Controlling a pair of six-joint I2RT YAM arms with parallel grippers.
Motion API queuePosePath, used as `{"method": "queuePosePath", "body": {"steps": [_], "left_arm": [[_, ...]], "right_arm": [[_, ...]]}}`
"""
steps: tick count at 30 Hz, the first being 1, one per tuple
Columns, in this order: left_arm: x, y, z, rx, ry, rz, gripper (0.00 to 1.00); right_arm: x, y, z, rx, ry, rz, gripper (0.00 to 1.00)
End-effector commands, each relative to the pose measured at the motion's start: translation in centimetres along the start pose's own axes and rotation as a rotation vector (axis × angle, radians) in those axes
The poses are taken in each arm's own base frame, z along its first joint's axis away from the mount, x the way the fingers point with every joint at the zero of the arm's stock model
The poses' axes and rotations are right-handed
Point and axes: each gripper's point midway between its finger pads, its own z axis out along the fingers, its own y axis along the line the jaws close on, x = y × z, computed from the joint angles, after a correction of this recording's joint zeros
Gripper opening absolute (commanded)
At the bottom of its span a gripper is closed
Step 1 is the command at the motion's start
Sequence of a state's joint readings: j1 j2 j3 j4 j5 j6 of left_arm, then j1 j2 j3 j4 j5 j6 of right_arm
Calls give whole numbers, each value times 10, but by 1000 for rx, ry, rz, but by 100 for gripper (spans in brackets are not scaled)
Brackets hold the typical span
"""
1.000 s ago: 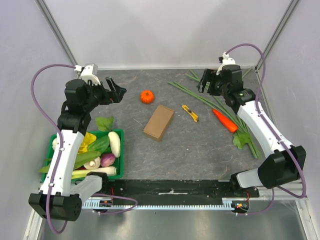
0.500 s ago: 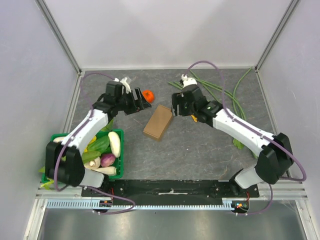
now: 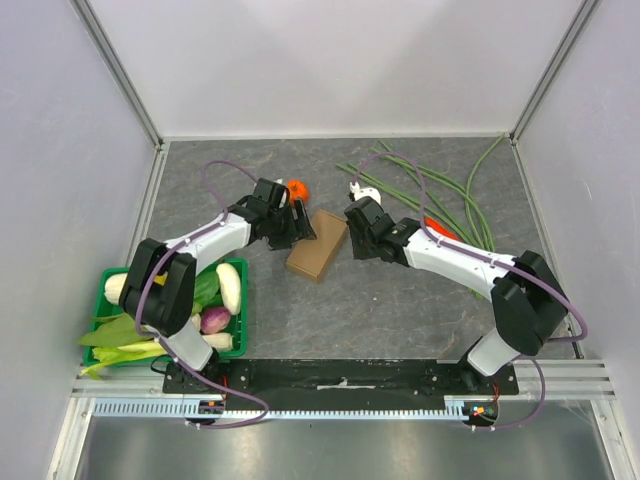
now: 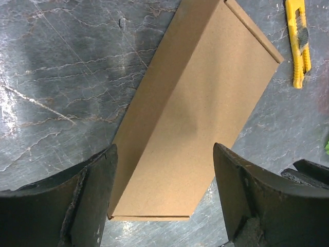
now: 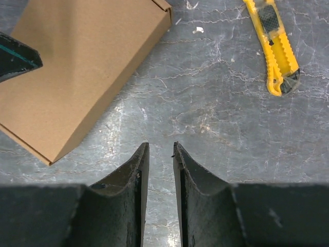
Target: Unpack the express box
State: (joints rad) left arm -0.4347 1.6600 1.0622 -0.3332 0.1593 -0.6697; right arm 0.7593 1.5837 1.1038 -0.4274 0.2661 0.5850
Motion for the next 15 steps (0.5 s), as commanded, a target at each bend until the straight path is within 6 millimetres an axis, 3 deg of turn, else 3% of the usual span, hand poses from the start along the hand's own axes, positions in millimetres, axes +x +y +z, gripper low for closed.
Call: {"method": "queuePosePath", "body": {"steps": [1, 7, 11, 13, 15], "left_arm": [[1, -11, 7, 51, -21, 3, 80], [30, -27, -2, 158, 39, 8, 79], [54, -50, -17, 290, 79, 14, 76], [69, -50, -20, 313, 104, 11, 75], [67, -53, -29, 328, 75, 11, 75]], "right_arm": [[4, -7, 8, 46, -3, 15, 32], [11, -13, 12, 78, 9, 17, 32], [6, -21, 6, 122, 3, 21, 36], [1, -24, 4, 144, -10, 22, 41], [1, -24, 3, 150, -7, 14, 48]]}}
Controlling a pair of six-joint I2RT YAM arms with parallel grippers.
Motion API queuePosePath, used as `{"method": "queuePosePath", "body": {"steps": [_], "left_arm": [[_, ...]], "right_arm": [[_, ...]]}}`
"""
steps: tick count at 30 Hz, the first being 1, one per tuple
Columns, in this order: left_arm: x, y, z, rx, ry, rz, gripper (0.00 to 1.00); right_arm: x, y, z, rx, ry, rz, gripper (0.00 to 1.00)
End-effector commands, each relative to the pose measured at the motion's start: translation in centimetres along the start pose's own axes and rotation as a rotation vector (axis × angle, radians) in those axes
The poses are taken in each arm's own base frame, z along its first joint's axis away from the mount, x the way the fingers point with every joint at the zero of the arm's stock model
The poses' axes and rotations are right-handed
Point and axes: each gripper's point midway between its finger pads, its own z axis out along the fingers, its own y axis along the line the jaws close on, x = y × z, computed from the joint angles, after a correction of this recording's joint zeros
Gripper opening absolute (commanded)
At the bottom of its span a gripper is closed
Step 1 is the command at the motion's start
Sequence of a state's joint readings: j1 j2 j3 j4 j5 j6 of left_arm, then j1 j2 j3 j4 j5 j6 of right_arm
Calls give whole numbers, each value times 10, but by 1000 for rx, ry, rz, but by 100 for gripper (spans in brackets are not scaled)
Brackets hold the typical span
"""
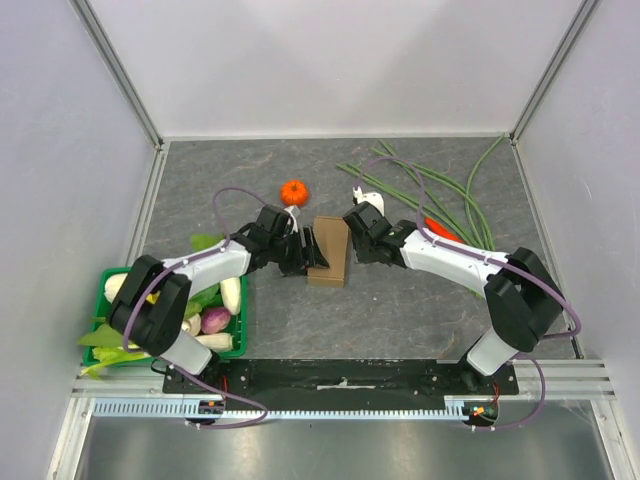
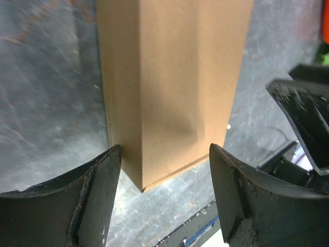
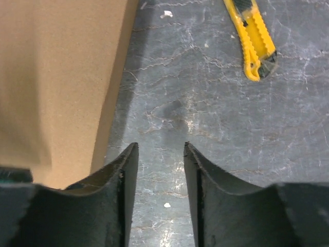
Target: Unpack the express box
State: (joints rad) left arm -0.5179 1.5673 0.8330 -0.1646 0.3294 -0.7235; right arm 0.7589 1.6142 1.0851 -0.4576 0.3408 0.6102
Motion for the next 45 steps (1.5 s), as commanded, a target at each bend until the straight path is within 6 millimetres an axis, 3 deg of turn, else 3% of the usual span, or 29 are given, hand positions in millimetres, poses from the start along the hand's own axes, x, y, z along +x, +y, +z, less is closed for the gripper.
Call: {"method": "queuePosePath", "body": {"steps": [1, 2, 3, 6, 9, 12, 15, 20, 25, 30, 37, 40, 45], "left_arm": [[-4, -34, -20, 140, -69, 8, 75], [-2, -30, -25, 114, -69, 5, 75], [-10, -34, -36, 104, -107, 16, 75], [-31, -26, -65, -23, -221, 29, 79], [-53, -7, -93, -175, -344, 17, 82], [-77, 3, -123, -261, -456, -6, 84], [-89, 11, -148, -316, -514, -17, 85], [-92, 19, -174, -379, -562, -11, 86], [-89, 27, -180, -411, -569, 15, 87], [-85, 34, -180, -425, -565, 20, 88], [-86, 36, -179, -422, -559, 25, 89], [-86, 32, -175, -389, -545, 37, 89], [-81, 27, -163, -339, -503, 47, 89]], "right_arm": [[-17, -4, -7, 46, -40, 13, 51], [-17, -3, -7, 41, -38, 7, 54], [-16, 4, -8, 16, -33, -10, 66], [-23, 23, -16, -11, -64, -92, 81], [-32, 42, -23, -24, -96, -121, 92], [-37, 58, -23, 1, -106, -129, 98], [-37, 74, -19, 25, -111, -106, 98], [-31, 95, -2, 42, -85, -51, 98], [-27, 106, 7, 71, -80, -61, 98], [-19, 102, 15, 118, -65, -65, 98], [11, 92, 30, 146, 11, -123, 98], [18, 86, 29, 134, 26, -144, 96], [23, 84, 18, -13, 38, -120, 84]]}}
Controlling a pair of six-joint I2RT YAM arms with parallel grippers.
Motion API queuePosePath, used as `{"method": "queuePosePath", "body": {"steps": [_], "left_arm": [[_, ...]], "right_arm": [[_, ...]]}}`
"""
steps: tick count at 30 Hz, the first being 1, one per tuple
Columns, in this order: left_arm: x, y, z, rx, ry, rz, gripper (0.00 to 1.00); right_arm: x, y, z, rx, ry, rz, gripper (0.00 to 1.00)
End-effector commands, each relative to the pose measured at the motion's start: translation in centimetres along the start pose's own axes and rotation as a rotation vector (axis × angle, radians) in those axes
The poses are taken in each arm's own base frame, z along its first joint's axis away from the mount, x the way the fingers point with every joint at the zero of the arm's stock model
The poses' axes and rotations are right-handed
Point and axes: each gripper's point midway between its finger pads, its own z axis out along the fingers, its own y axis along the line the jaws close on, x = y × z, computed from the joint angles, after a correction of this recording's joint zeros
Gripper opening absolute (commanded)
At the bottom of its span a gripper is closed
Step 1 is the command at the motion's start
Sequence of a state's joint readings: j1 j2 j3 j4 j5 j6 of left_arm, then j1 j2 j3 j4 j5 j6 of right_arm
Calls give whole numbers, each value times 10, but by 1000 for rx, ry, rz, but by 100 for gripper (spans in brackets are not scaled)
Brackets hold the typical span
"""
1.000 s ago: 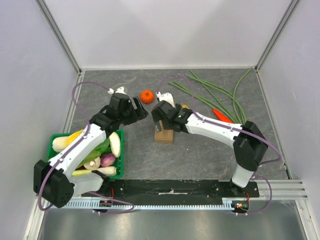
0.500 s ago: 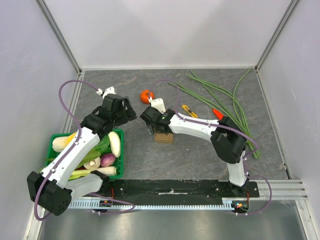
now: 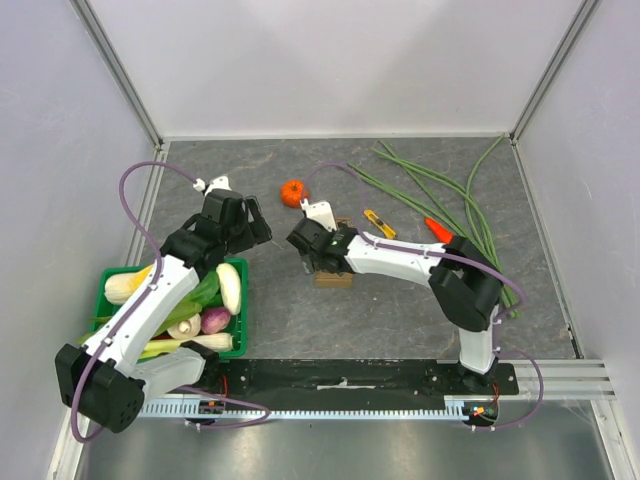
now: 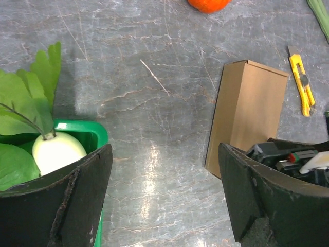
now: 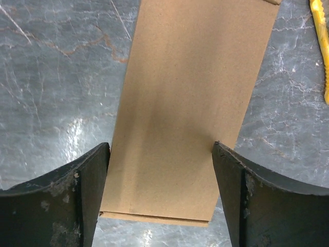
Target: Unpack the express box
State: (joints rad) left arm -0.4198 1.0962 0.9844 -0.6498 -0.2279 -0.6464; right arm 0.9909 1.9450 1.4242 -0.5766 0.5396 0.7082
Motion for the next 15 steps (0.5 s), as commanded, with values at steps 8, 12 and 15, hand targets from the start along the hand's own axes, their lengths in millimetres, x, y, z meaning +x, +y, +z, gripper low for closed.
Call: {"method": "queuePosePath", "body": {"steps": [8, 12, 15], "left_arm": [[27, -31, 16, 187, 114, 33, 89], [39, -48, 23, 279, 172, 26, 88], [50, -55, 31, 306, 229, 9, 86]], "right_arm": [[14, -26, -10, -325, 45, 108, 77], [26, -38, -13, -420, 73, 157, 73], [25, -36, -23, -571, 44, 229, 70]]}}
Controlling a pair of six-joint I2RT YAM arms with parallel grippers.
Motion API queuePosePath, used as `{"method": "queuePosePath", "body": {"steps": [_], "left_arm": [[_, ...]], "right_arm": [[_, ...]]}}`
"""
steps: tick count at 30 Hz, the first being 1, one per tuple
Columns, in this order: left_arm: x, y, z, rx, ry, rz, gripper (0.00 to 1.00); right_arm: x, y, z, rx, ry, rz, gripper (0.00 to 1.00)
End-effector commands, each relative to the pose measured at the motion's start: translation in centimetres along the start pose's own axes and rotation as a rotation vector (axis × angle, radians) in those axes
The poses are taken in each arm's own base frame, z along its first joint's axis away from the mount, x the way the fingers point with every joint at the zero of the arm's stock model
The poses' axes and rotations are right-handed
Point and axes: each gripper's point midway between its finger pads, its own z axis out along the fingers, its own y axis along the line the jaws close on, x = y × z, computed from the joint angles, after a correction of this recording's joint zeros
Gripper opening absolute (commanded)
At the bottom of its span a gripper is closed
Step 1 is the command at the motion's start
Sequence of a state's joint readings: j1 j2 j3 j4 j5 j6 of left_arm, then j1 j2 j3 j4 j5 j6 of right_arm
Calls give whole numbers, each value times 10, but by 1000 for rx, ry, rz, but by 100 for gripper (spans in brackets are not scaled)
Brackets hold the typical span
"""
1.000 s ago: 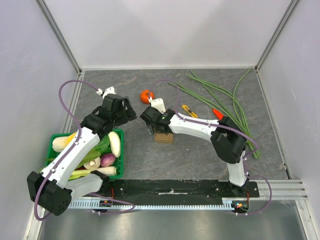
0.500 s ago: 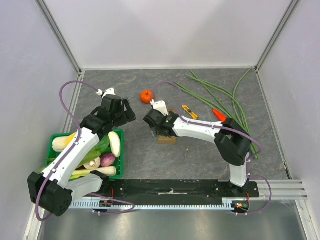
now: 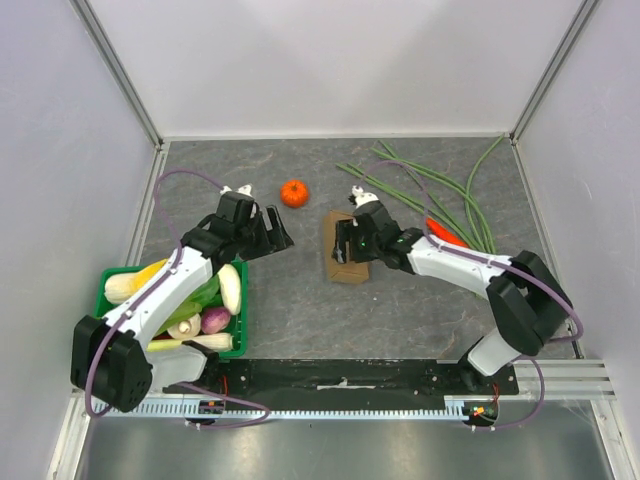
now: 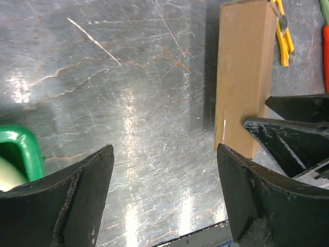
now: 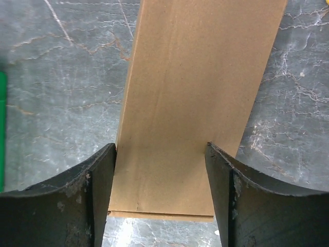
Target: Unpack the express box
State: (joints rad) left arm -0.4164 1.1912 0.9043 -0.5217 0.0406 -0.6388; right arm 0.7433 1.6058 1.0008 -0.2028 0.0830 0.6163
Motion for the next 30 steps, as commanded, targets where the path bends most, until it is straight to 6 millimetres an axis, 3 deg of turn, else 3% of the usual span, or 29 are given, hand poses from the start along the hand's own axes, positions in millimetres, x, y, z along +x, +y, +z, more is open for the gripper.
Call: {"method": "queuePosePath", "body": {"steps": [1, 10, 14, 15, 21, 25, 27, 28, 29, 30], "left_arm": [[4, -25, 14, 137, 48, 3, 86], [9, -38, 33, 191, 103, -34, 84], [8, -38, 39, 188, 112, -38, 84], [9, -39, 41, 189, 118, -37, 84], [5, -45, 46, 206, 130, -38, 84], [0, -48, 46, 208, 126, -28, 83], [-4, -51, 44, 210, 116, -20, 83], [-4, -49, 44, 198, 114, -10, 83], [-8, -50, 41, 197, 102, -6, 83], [-10, -49, 40, 192, 94, -2, 83]], "right_arm": [[22, 10, -9, -240, 39, 67, 69], [23, 0, -27, -398, -23, 209, 62], [22, -20, -28, -411, -45, 315, 54], [30, -24, -29, -420, -33, 344, 54], [28, -35, -29, -463, -52, 440, 53], [17, -39, -34, -471, -76, 479, 54], [-3, -50, -37, -396, -139, 471, 58], [6, -60, -36, -323, -92, 485, 61], [2, -69, -37, -263, -107, 482, 63], [-19, -77, -44, -210, -168, 468, 64]]}}
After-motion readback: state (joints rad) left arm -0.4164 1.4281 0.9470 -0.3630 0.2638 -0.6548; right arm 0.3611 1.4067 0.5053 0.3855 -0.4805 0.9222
